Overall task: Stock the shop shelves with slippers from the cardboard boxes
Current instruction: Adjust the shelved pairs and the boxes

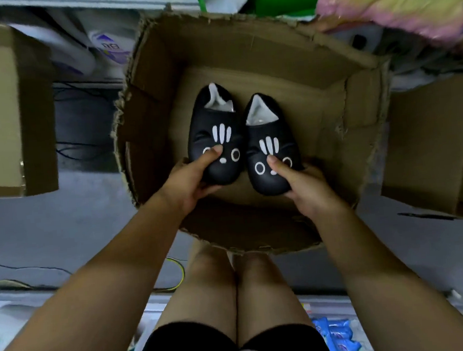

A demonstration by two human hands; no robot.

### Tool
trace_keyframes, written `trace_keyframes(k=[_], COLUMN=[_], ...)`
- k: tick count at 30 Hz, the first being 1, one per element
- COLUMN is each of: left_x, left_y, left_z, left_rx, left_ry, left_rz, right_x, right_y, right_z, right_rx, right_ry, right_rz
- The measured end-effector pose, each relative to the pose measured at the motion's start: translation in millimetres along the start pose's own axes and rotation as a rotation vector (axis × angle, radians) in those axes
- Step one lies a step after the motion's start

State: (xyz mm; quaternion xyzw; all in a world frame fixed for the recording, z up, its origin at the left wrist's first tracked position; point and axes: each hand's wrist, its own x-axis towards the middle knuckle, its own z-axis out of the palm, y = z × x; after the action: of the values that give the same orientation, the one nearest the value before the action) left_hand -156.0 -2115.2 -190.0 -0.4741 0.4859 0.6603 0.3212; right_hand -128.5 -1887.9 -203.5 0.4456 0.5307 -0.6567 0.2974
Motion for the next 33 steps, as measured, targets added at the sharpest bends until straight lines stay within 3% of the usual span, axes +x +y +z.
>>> trace_keyframes(k=[12,22,33], left_x=[-222.8,-355.7,-428.4], left_y=[-3.2,24.0,36.6], left_z=[-79.0,-181.6,-345.7], left_rx=[-0.297,-0.389,-0.578], left_ry=[0.059,0.126,0.303], left_rz=[0.313,0.687,0.793], right_x=[-181.5,-306.3,-389.3], right_y=[-39.6,-65.6,-6.1], right_z=[52.7,188.3,354.2], right_rx=[-0.061,-0.183,-0.235], right_ry=[-0.206,-0.401,-0.549], right_rz=[-0.230,-0.542,-0.644])
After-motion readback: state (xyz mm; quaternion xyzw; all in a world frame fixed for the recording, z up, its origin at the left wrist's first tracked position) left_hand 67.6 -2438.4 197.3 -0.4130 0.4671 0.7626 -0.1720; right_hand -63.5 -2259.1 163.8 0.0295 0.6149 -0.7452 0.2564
